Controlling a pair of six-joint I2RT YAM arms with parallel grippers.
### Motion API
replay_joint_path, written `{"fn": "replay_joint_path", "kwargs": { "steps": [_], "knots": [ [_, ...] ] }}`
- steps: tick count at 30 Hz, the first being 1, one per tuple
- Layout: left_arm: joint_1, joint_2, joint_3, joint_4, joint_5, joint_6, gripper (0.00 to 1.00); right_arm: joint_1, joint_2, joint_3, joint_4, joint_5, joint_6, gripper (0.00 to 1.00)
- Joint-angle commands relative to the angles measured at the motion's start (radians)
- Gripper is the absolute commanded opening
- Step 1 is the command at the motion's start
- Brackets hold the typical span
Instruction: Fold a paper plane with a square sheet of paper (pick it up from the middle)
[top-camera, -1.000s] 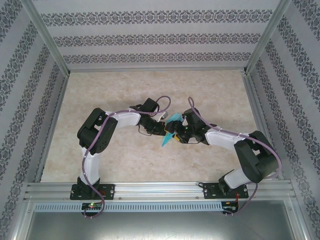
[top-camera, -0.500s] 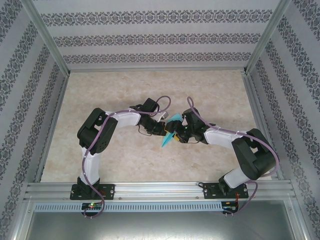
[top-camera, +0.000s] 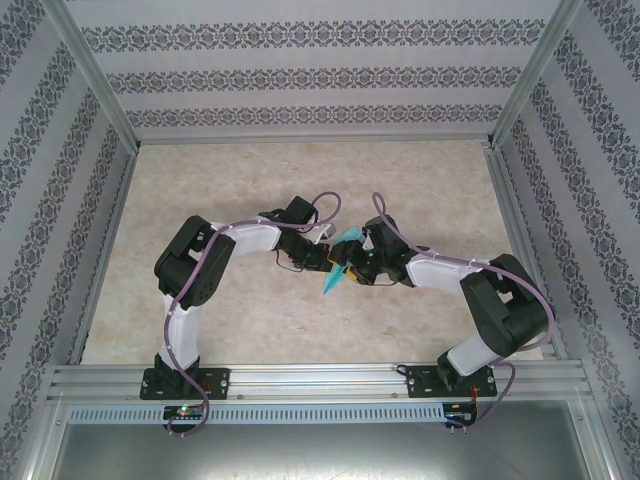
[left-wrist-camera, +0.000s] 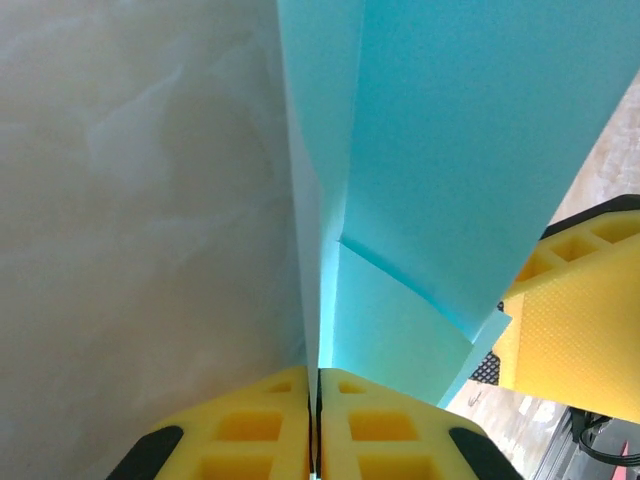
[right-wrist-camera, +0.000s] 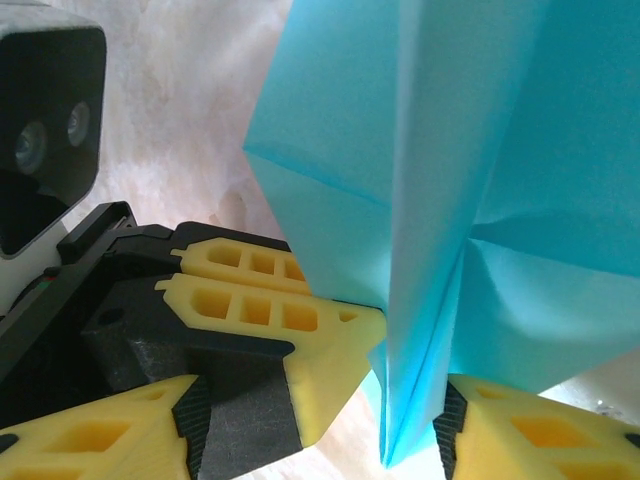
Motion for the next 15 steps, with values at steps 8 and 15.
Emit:
{"fn": "replay_joint_path", "kwargs": {
  "steps": [8, 15],
  "knots": [
    [0.015, -0.023, -0.018, 0.075, 0.12, -0.063, 0.11, -0.012, 0.01, -0.031, -0.009, 0.028, -0.013, 0.46],
    [0.039, -0.033, -0.049, 0.156, 0.18, -0.128, 0.11, -0.026, -0.019, -0.059, -0.021, 0.034, -0.015, 0.42]
  ]
}}
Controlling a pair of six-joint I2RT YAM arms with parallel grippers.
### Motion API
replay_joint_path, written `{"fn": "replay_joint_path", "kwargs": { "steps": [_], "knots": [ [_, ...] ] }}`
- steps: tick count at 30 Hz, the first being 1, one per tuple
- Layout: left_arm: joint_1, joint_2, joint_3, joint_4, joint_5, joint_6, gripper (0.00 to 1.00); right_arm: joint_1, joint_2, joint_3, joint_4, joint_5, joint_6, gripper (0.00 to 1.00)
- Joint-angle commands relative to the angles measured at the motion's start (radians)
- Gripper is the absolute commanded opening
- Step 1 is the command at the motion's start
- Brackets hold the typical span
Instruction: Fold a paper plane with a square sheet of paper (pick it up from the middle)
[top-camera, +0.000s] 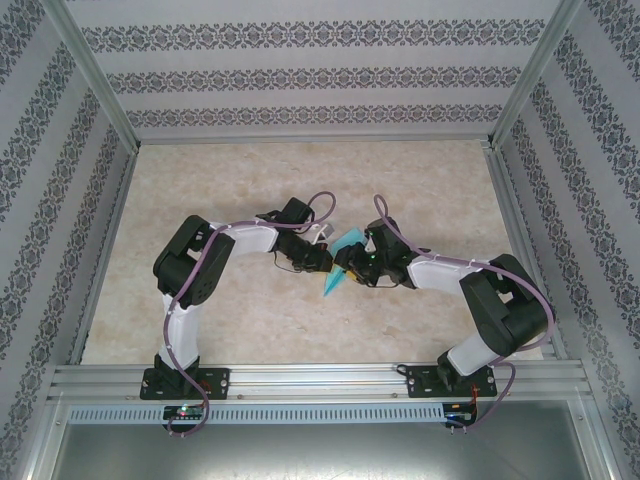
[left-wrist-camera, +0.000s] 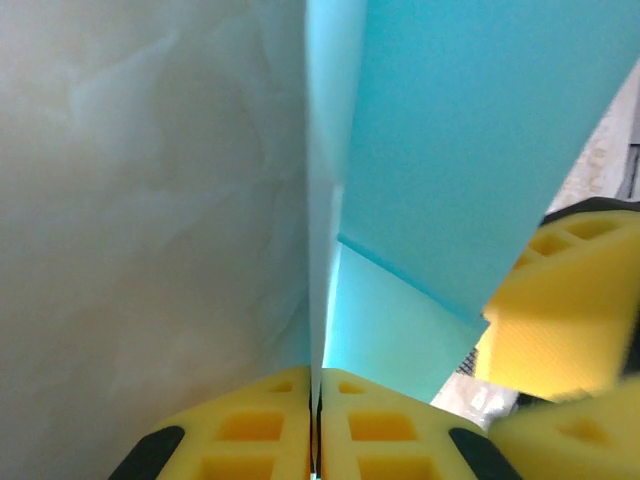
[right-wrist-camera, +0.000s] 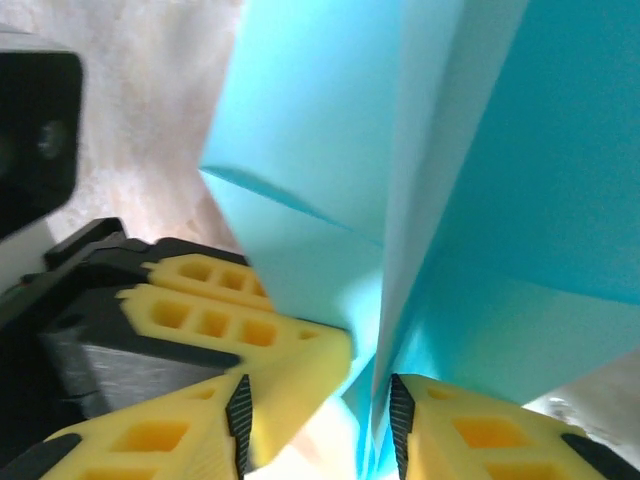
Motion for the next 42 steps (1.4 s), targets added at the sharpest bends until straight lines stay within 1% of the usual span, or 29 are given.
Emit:
{"fn": "replay_joint_path", "kwargs": {
  "steps": [1, 3, 12, 16, 19, 24, 32, 36, 38, 42],
  "knots": [
    [0.015, -0.031, -0.009, 0.096, 0.088, -0.049, 0.11, -0.014, -0.018, -0.026, -0.03, 0.023, -0.014, 0.41],
    [0.016, -0.03, -0.01, 0.1, 0.095, -0.054, 0.11, -0.018, -0.023, -0.03, -0.026, 0.02, -0.014, 0.4],
    [0.019, -0.032, -0.017, 0.112, 0.103, -0.066, 0.11, -0.02, -0.006, -0.028, 0.006, 0.003, -0.003, 0.28],
    [0.02, -0.037, -0.016, 0.121, 0.118, -0.079, 0.11, -0.02, -0.003, -0.022, -0.014, 0.012, -0.014, 0.23],
    [0.022, -0.041, -0.017, 0.127, 0.124, -0.084, 0.11, -0.018, 0.002, -0.019, -0.02, 0.014, -0.02, 0.16],
    [0.029, -0.045, -0.027, 0.164, 0.149, -0.116, 0.11, -0.017, -0.003, -0.003, -0.06, 0.026, -0.043, 0.11],
    [0.031, -0.059, -0.036, 0.194, 0.168, -0.146, 0.12, -0.014, -0.005, 0.029, -0.06, 0.024, -0.047, 0.11],
    [0.031, -0.068, -0.04, 0.21, 0.182, -0.163, 0.12, -0.009, 0.013, 0.051, -0.049, 0.015, -0.046, 0.16],
    [0.031, -0.068, -0.042, 0.21, 0.182, -0.164, 0.12, -0.006, 0.018, 0.059, -0.048, 0.017, -0.046, 0.16],
    [0.031, -0.067, -0.05, 0.226, 0.186, -0.174, 0.12, -0.001, 0.024, 0.068, -0.036, 0.015, -0.038, 0.15]
  ]
}}
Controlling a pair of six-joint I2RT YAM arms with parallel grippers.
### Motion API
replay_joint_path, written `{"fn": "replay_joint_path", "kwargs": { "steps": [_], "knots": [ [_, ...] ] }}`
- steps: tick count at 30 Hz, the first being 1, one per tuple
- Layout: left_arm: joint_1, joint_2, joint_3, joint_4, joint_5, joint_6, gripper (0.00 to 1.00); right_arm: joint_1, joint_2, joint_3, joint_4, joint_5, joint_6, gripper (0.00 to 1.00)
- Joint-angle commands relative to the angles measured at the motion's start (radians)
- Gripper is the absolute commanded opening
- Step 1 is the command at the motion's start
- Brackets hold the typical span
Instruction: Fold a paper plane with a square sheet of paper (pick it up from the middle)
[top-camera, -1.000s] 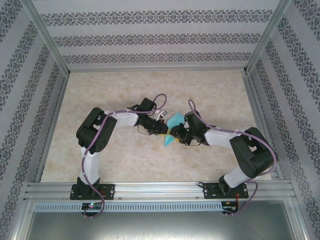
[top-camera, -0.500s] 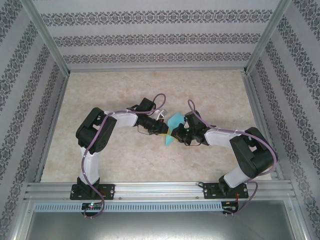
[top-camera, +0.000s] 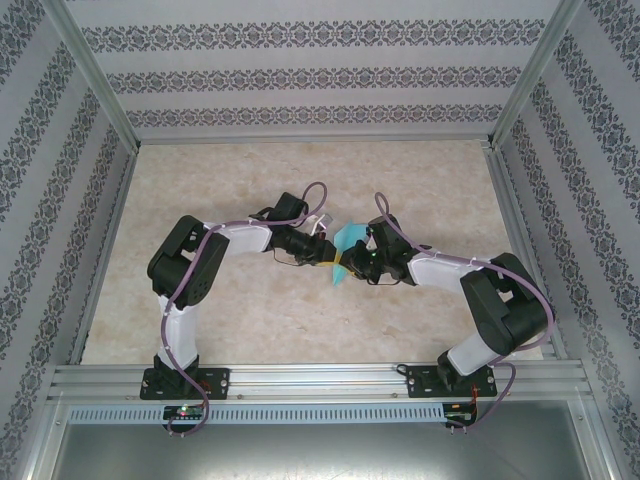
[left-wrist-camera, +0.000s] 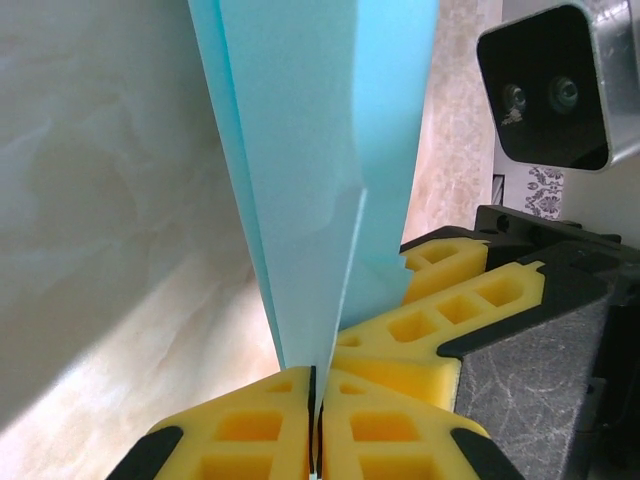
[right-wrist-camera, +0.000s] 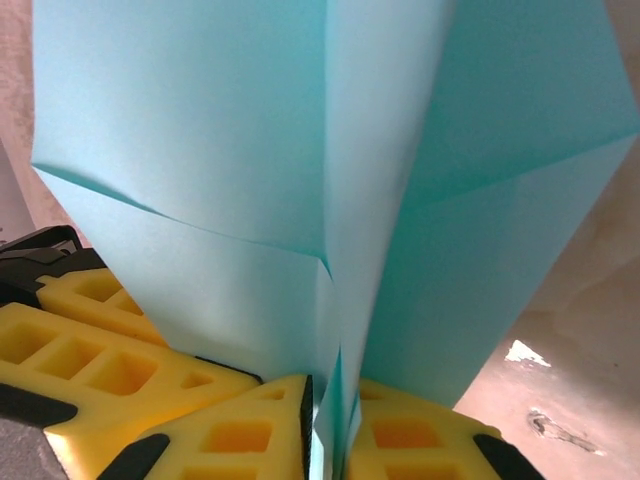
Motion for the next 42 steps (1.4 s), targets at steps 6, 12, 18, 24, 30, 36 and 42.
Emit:
{"fn": "replay_joint_path", "kwargs": {
  "steps": [6, 12, 18, 24, 30, 36, 42],
  "knots": [
    [0.011, -0.046, -0.019, 0.065, 0.043, -0.03, 0.12, 0.019, -0.001, 0.054, -0.098, 0.052, -0.068, 0.01],
    [0.034, -0.101, -0.046, 0.054, 0.01, -0.036, 0.23, 0.066, -0.018, 0.15, -0.313, 0.136, -0.17, 0.0],
    [0.089, -0.271, -0.096, -0.225, -0.206, 0.083, 0.43, 0.17, -0.002, 0.251, -0.531, 0.253, -0.231, 0.0],
    [0.184, -0.463, -0.211, -0.392, -0.366, 0.138, 0.5, 0.309, 0.097, 0.355, -0.638, 0.322, -0.236, 0.0],
    [0.22, -0.578, -0.31, -0.414, -0.411, 0.138, 0.54, 0.399, 0.229, 0.49, -0.709, 0.385, -0.249, 0.0],
    [0.224, -0.61, -0.365, -0.4, -0.426, 0.138, 0.57, 0.432, 0.295, 0.529, -0.713, 0.406, -0.227, 0.03],
    [0.224, -0.613, -0.372, -0.394, -0.426, 0.138, 0.59, 0.446, 0.322, 0.545, -0.724, 0.416, -0.22, 0.11]
  ]
}}
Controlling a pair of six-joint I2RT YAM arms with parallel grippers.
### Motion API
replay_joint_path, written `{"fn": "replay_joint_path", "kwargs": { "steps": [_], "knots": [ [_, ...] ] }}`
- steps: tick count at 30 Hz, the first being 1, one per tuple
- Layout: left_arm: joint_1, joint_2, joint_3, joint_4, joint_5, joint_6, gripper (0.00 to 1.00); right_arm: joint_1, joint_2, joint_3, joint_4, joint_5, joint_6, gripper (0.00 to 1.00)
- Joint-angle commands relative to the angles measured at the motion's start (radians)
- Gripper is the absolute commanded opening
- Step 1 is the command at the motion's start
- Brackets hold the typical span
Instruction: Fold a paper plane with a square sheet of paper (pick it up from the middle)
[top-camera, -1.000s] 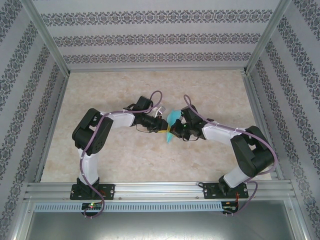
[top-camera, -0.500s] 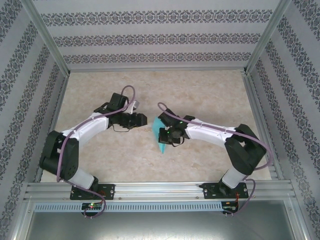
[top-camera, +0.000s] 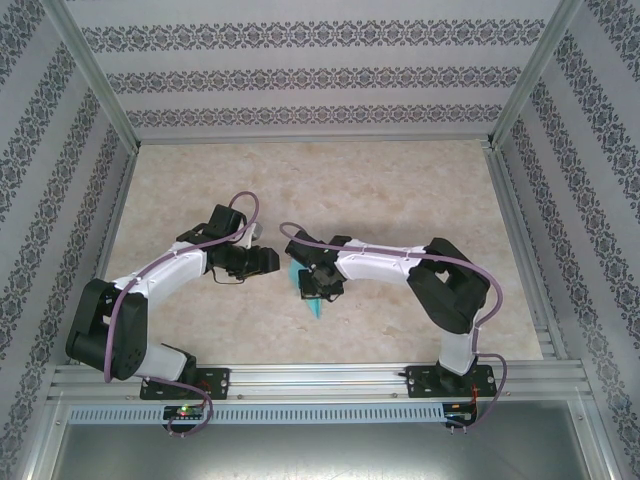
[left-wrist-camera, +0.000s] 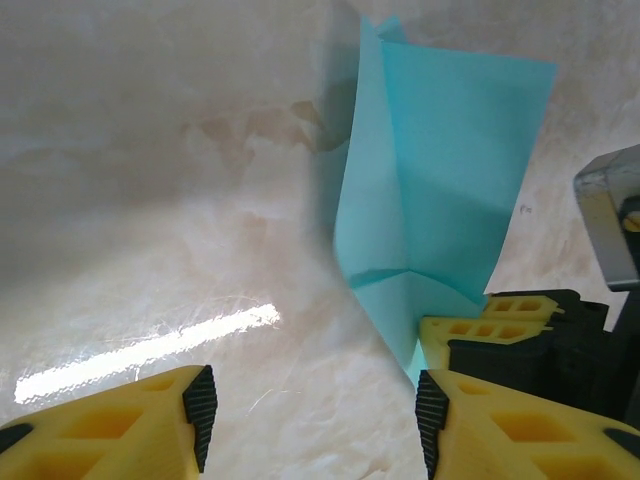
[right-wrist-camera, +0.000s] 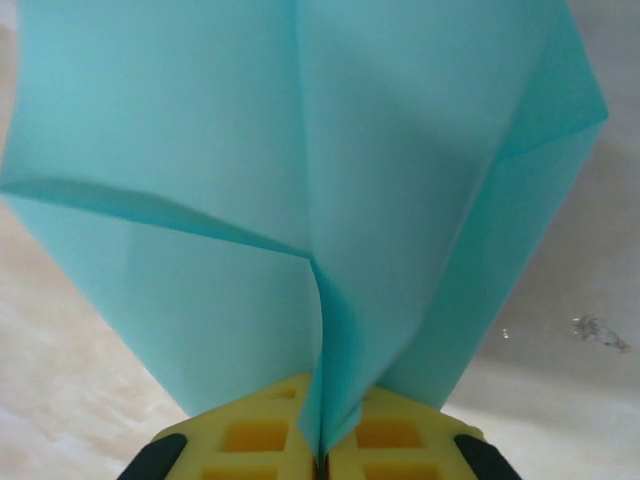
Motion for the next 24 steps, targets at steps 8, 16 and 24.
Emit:
{"fn": "replay_joint_path", "kwargs": {
  "steps": [8, 16, 24],
  "knots": [
    [0.008, -0.041, 0.004, -0.003, -0.058, 0.037, 0.61, 0.011, -0.05, 0.049, -0.075, 0.04, -0.004, 0.21],
    [0.009, -0.079, 0.055, -0.009, -0.23, 0.079, 0.74, -0.013, -0.167, 0.069, -0.165, 0.036, -0.053, 0.37],
    [0.056, -0.106, 0.045, 0.044, -0.517, 0.165, 0.87, -0.158, -0.353, -0.017, -0.083, 0.035, -0.284, 0.51]
  ]
}}
